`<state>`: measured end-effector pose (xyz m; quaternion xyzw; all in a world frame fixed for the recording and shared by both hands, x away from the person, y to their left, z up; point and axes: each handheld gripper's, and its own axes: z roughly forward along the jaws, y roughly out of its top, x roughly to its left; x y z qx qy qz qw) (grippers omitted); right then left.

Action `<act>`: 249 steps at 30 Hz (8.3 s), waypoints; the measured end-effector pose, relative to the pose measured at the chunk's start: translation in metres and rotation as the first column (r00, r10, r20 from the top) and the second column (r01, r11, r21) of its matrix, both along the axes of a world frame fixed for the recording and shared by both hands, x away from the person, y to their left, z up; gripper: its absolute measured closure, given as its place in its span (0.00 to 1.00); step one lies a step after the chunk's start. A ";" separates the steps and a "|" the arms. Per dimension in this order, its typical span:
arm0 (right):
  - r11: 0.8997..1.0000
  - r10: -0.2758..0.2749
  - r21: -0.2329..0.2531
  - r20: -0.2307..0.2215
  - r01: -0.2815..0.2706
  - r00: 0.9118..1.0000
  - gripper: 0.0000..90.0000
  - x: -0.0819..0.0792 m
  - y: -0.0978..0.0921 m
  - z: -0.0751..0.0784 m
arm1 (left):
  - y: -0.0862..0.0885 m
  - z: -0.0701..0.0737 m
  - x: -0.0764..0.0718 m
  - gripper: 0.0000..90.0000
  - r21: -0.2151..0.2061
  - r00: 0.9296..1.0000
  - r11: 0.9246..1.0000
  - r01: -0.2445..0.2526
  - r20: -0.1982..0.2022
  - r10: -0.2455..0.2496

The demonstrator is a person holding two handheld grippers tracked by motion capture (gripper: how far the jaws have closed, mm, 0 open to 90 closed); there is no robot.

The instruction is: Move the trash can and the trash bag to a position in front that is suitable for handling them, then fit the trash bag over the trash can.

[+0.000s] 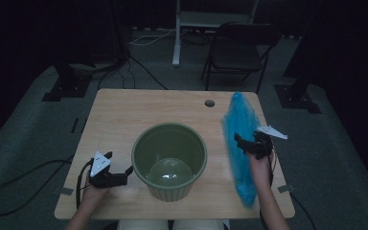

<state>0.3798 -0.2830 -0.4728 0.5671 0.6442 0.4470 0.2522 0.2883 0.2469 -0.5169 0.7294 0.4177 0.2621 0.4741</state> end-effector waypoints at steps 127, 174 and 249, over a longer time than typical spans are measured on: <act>0.967 0.227 -0.056 -0.238 -0.247 0.944 1.00 -0.044 0.032 -0.049 | 0.015 -0.022 -0.011 0.00 0.010 0.998 0.999 -0.051 -0.029 0.051; 0.792 0.344 0.177 0.662 -0.584 0.666 1.00 -0.099 0.062 0.307 | 0.016 -0.023 -0.011 0.00 0.013 0.998 0.999 -0.053 -0.033 0.054; 0.725 0.602 0.171 0.314 -0.668 0.734 0.95 -0.091 0.144 0.126 | -0.030 0.179 0.002 0.00 -0.219 0.964 0.945 0.242 -0.059 -0.261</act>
